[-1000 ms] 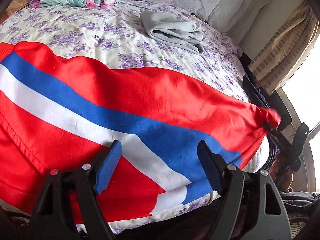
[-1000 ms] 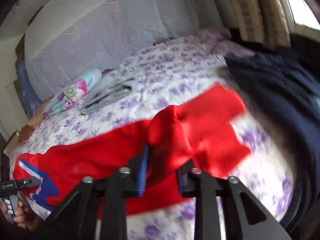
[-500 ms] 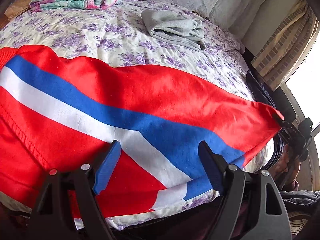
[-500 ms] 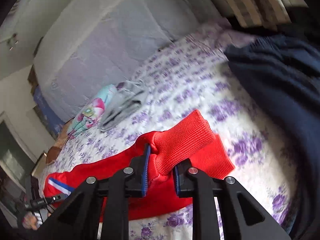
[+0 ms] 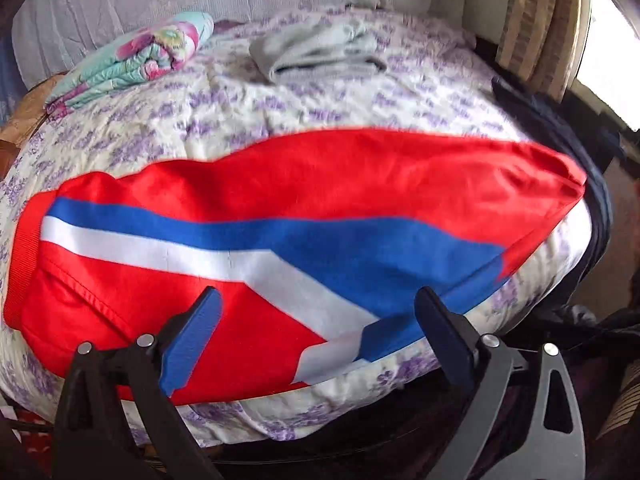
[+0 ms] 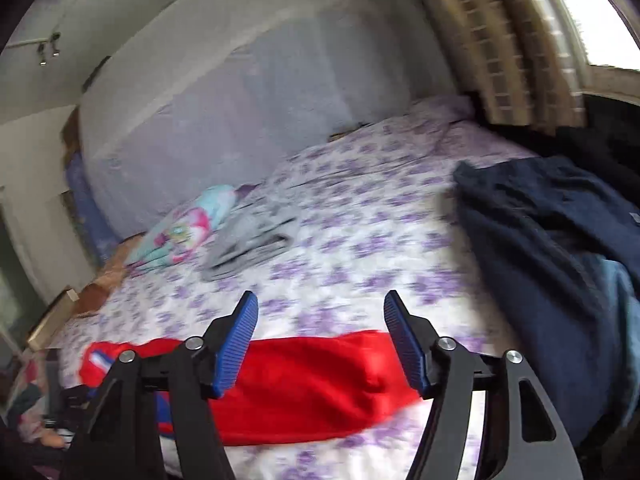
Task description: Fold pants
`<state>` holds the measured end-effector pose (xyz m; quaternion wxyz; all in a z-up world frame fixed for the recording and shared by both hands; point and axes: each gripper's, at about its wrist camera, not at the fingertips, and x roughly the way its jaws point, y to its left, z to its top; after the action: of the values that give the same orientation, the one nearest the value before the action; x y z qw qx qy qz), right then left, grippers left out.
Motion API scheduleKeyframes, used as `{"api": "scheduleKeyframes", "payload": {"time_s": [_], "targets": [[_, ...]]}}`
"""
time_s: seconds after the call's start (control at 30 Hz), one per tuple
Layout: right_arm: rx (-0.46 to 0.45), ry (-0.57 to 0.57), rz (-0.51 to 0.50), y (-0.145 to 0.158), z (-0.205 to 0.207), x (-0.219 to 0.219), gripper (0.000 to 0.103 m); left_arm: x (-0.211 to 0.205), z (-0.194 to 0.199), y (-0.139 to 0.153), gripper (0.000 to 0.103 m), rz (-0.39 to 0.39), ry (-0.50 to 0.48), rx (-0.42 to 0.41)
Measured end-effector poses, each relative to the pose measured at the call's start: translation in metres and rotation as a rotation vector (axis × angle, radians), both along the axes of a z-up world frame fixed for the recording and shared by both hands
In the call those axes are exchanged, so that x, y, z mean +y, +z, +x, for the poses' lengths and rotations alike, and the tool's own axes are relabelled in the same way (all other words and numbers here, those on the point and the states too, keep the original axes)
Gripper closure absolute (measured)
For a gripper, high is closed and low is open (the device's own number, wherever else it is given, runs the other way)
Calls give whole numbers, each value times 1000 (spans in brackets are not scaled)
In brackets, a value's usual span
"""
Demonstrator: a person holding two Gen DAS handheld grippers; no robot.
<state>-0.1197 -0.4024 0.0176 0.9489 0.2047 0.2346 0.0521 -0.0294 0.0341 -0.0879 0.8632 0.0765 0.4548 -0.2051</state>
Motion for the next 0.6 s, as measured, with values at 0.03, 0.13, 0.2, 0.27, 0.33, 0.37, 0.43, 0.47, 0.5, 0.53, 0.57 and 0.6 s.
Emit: {"api": "scheduleKeyframes", "payload": {"time_s": [0.03,0.13,0.2,0.27,0.33,0.37,0.43,0.47,0.5,0.53,0.57,0.6], "targets": [[10,83,29,5,17,14,31,2,7,-15,7,5,11,79],[121,303,107,7,83,65,15,6,-2,-15,8,3,-2,68],[249,439,177,-4,131,104,13,11,-6,-9,8,-31,-18,104],[385,588,203,-20,174,147,12,16,-6,3,8,-80,-25,114],[477,653,207,-34,206,180,11,17,-4,22,8,-114,-18,65],[527,701,219,-44,224,195,11,16,0,30,8,-116,-8,34],[619,752,243,-61,246,216,11,13,12,40,8,-97,15,-21],[658,767,255,-69,255,223,10,10,19,39,8,-83,32,-31],[709,788,266,-78,262,231,10,8,28,34,8,-68,48,-20],[757,811,295,-86,264,235,10,6,36,27,8,-62,60,3],[797,849,331,-91,263,239,10,6,42,19,8,-60,70,30],[824,900,352,-91,259,244,10,8,47,11,8,-58,79,59]]}}
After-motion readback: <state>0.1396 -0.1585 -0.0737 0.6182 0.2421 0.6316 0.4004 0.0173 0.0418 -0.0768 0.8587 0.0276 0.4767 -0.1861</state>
